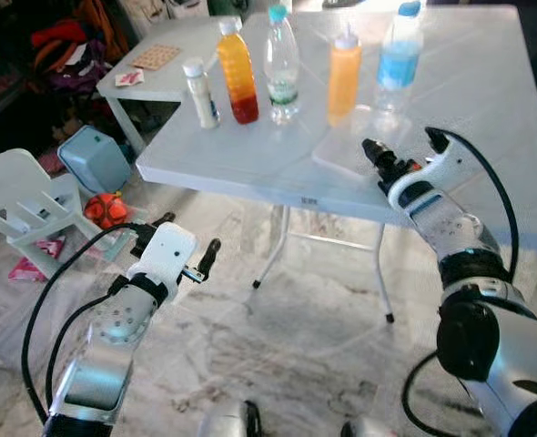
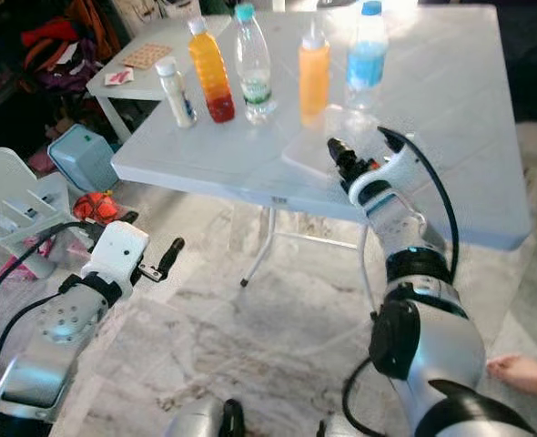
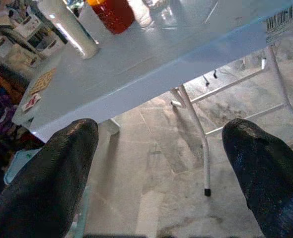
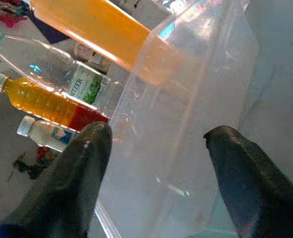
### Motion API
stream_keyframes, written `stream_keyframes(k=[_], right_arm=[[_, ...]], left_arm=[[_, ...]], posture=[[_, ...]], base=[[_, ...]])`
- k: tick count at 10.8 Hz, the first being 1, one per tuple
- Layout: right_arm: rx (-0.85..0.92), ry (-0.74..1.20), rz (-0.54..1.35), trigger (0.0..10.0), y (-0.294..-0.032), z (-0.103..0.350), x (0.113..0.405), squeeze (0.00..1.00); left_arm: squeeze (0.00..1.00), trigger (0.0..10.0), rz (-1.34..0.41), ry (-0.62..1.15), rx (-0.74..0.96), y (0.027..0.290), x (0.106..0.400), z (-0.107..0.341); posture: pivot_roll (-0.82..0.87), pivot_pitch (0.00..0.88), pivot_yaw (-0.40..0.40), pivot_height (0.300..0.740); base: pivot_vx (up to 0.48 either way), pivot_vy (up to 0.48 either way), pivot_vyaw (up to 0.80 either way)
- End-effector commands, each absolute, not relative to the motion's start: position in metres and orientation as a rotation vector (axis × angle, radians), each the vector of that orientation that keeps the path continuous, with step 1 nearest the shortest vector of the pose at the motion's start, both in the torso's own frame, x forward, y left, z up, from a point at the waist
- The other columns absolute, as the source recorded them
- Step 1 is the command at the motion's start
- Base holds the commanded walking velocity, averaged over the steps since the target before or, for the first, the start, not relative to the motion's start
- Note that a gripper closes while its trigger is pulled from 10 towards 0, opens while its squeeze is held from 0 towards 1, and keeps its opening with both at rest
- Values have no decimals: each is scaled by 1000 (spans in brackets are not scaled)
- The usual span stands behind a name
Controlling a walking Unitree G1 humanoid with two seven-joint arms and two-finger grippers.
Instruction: Restocking fridge
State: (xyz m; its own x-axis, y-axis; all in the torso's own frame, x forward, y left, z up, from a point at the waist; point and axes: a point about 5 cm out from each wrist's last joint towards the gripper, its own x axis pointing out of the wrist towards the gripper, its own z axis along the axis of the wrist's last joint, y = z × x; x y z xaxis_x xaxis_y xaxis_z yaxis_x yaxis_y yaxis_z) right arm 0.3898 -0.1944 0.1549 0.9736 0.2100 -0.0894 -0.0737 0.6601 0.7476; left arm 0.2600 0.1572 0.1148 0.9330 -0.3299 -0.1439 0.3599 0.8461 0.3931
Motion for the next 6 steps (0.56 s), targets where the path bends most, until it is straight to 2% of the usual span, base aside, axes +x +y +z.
stream_keyframes(k=[1,6], right_arm=[[860,169,181,0,-186,160,393,0],[834,216,103,0,-195,157,395,0]], left_arm=[[0,10000,-365,92,437,162,258,114],[0,10000,-376,102,426,158,255,112]], posture=[[130,121,179,740],[118,129,164,740]], base=[[0,0,0],[0,0,0]])
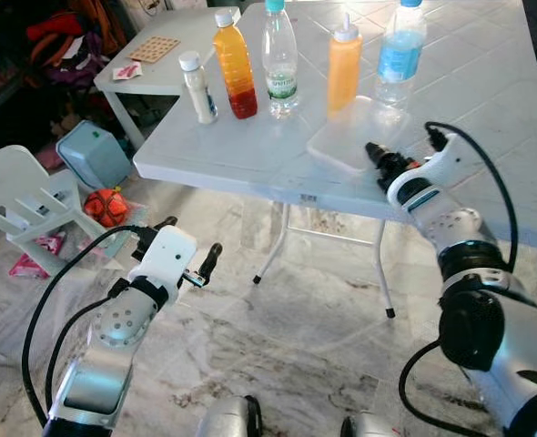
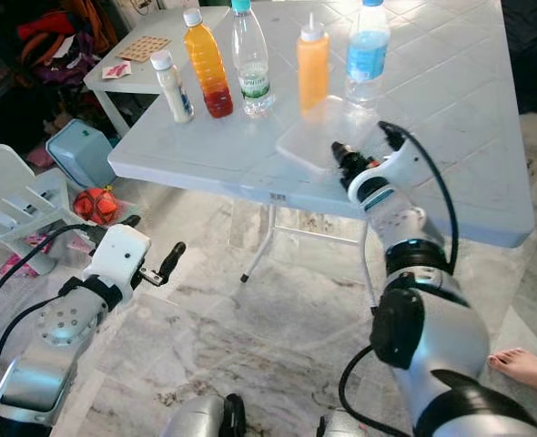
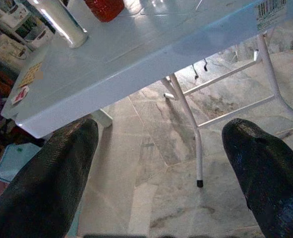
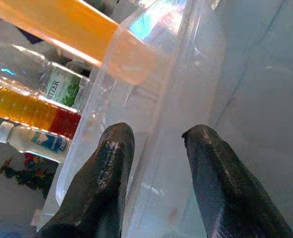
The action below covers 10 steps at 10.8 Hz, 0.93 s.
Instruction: Restocking fridge
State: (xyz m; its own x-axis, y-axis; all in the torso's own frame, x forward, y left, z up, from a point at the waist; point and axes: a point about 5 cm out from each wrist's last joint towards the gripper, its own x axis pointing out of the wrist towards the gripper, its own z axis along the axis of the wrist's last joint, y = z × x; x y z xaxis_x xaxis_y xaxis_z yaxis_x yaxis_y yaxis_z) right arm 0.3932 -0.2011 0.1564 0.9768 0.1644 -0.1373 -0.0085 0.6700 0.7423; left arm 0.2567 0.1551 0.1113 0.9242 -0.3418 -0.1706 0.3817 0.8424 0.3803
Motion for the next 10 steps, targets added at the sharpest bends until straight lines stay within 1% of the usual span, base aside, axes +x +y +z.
stream_keyframes(k=[1,6,9,10], right_arm=[[835,218,96,0,-196,157,395,0],[807,211,103,0,-200,160,396,0],[759,252,145,0,-196,153,392,0],[741,265,156,78,-195,150,390,0]], left_arm=[[0,10000,-375,104,426,157,255,112],[0,10000,-366,93,431,154,259,110],[0,10000,-362,80,430,150,263,110],[0,10000,-357,76,429,148,265,109]], posture=[[115,128,160,740],[99,110,147,740],[82,92,130,740],[72,74,119,740]], base=[[0,0,0],[0,0,0],[0,0,0],[0,0,0]])
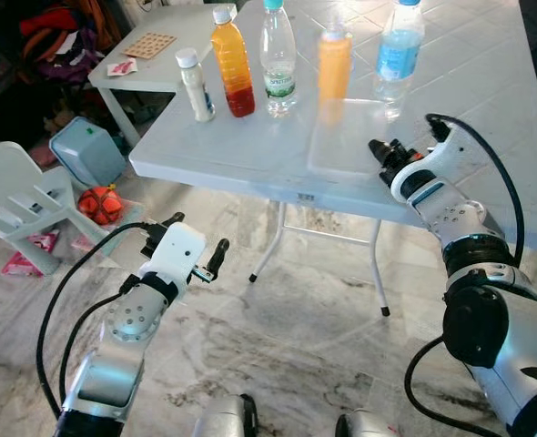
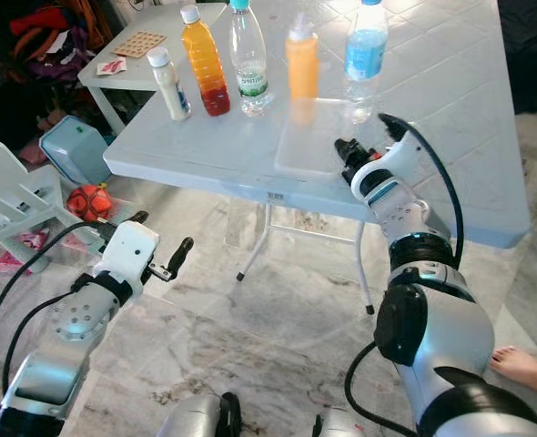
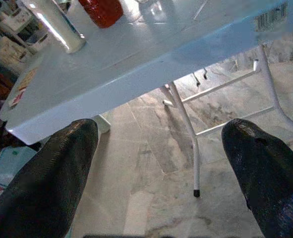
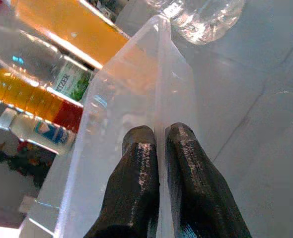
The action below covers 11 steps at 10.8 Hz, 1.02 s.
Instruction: Restocking fridge
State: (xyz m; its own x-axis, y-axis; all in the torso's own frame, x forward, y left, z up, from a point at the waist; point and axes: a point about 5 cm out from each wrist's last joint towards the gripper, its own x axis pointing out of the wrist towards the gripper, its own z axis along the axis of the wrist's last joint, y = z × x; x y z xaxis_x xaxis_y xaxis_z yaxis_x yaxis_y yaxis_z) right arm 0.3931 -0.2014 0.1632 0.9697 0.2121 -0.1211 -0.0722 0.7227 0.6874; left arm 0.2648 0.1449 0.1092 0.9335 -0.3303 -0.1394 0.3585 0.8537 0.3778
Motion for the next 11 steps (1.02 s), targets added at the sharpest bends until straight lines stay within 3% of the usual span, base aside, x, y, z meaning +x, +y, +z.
stream_keyframes(k=[1,2,3,5,8,11], right_arm=[[719,274,176,3373,-193,149,389,0],[691,276,206,5529,-189,147,384,0],[656,254,203,10000,-185,145,377,0],[603,219,227,10000,-182,142,361,0],[419,198,266,10000,-191,132,319,0],[437,117,170,10000,-175,126,299,0]], left_arm=[[0,10000,-346,71,425,148,267,108],[0,10000,-334,64,419,147,270,106],[0,10000,-320,49,406,146,272,107],[0,10000,-284,45,383,148,275,105],[0,10000,-88,49,244,170,287,104],[0,10000,-48,47,220,167,285,97]], posture=[[66,64,114,740],[50,43,106,740],[32,15,103,740],[16,0,99,740],[-19,0,100,740],[-11,0,70,740]], base=[[0,0,0],[0,0,0],[0,0,0],[0,0,0],[0,0,0],[0,0,0]])
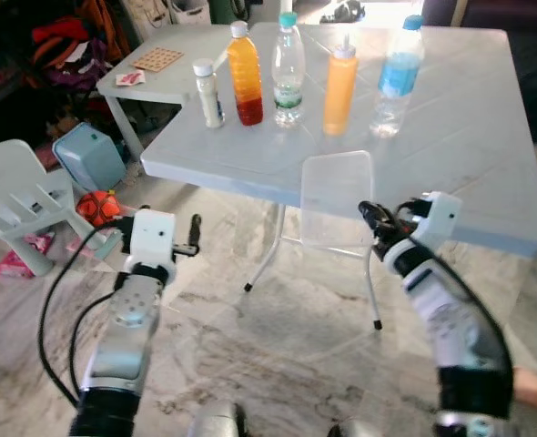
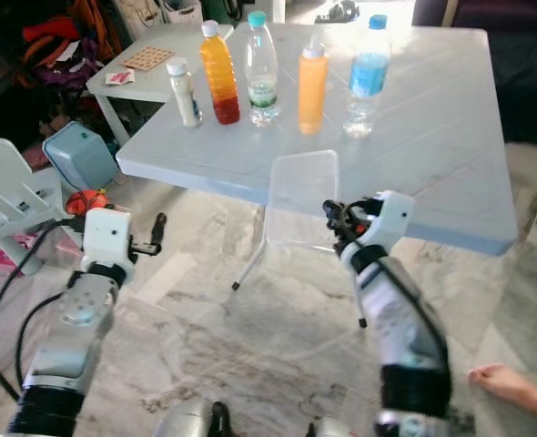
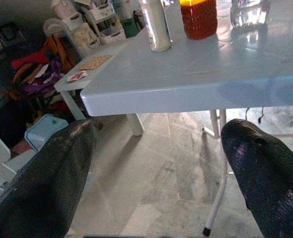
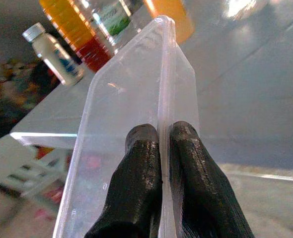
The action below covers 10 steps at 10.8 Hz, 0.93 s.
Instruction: Restocking fridge
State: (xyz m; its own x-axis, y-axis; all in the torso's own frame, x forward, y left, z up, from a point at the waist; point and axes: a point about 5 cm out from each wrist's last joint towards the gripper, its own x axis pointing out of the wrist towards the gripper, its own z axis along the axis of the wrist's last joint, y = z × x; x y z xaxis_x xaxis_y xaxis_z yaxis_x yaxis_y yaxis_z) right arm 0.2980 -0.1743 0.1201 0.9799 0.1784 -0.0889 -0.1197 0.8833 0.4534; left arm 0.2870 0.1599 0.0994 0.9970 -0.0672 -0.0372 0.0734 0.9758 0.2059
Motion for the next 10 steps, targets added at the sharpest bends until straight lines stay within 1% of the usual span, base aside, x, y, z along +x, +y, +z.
stream_keyframes(k=[1,3,4,5,7,9,10], right_arm=[[463,86,111,10000,-176,127,299,0],[364,21,67,10000,-185,142,304,0],[338,30,87,10000,-185,144,306,0],[325,44,112,10000,-181,143,307,0],[338,38,133,10000,-166,140,303,0],[341,26,109,10000,-165,138,299,0],[340,15,89,10000,-168,140,298,0]], left_arm=[[0,10000,-60,29,220,161,286,96],[0,10000,-43,13,166,156,296,97],[0,10000,-16,-8,151,152,300,99],[0,10000,14,-22,105,152,300,101],[0,10000,28,-9,89,156,291,96],[0,10000,0,17,129,156,289,89],[0,10000,-18,6,145,155,292,92]], posture=[[-6,0,55,740],[-20,0,0,740],[-5,0,-37,740],[8,0,-58,740],[6,0,-39,740],[-9,0,-4,740],[-23,0,18,740]], base=[[0,0,0],[0,0,0],[0,0,0],[0,0,0],[0,296,0],[0,0,0],[0,0,0]])
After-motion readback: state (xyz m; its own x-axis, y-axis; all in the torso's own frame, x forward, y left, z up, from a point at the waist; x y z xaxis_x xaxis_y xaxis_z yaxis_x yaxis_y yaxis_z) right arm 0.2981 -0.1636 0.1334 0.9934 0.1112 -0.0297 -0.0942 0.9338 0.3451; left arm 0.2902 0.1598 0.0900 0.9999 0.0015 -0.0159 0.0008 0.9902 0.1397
